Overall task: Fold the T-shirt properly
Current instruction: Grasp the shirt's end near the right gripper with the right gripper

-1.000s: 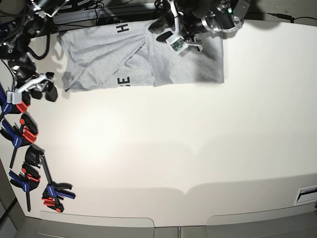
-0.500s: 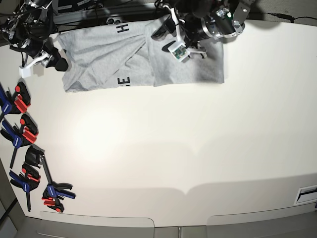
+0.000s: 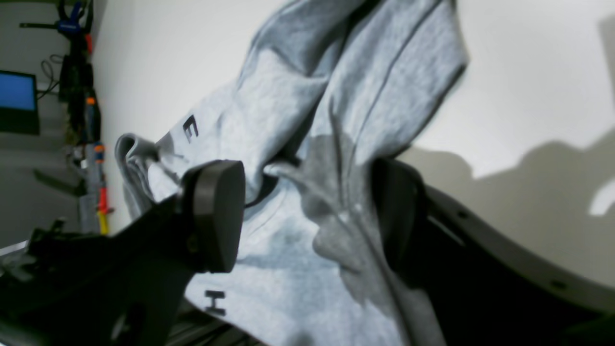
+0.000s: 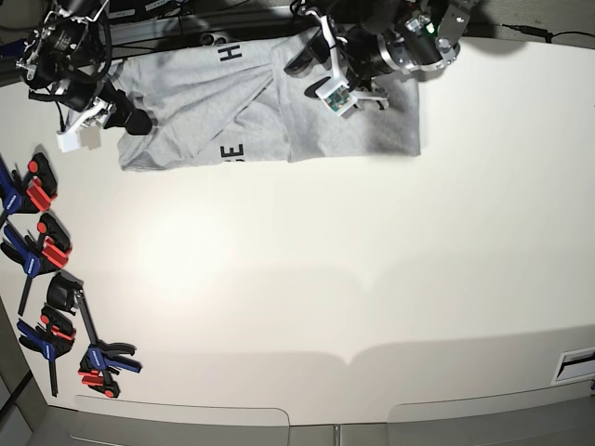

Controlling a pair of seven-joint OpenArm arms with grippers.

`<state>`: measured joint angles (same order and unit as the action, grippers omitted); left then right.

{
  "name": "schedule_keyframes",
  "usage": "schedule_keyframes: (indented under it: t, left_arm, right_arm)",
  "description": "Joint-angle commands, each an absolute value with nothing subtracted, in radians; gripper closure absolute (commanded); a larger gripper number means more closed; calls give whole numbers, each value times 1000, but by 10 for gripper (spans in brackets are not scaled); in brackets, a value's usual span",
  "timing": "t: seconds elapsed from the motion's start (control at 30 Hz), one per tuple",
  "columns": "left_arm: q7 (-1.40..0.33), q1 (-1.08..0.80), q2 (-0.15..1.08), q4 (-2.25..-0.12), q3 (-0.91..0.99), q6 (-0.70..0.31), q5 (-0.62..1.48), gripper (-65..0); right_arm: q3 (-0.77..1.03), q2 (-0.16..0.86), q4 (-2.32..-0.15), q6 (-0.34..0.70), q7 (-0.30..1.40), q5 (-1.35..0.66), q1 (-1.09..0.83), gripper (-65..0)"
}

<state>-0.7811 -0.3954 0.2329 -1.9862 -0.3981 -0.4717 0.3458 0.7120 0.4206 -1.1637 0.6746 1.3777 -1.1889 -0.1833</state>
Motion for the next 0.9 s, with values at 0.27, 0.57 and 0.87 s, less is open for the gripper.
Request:
schedule_keyframes:
  t: [0.27, 0.57, 0.87]
  left_arm:
    - [-756, -393, 231, -2006, -391, -473, 363, -269]
    - [-766, -397, 237, -2024, -247, -466, 372, -269]
    - [-796, -397, 274, -2025, -54, -466, 403, -230]
  right_arm:
    - [711, 426, -1168, 685, 1396, -1190, -176, -376]
    - [711, 412, -1168, 685, 1396, -1213, -129, -363]
    - [711, 384, -1168, 684, 1396, -1212, -91, 0]
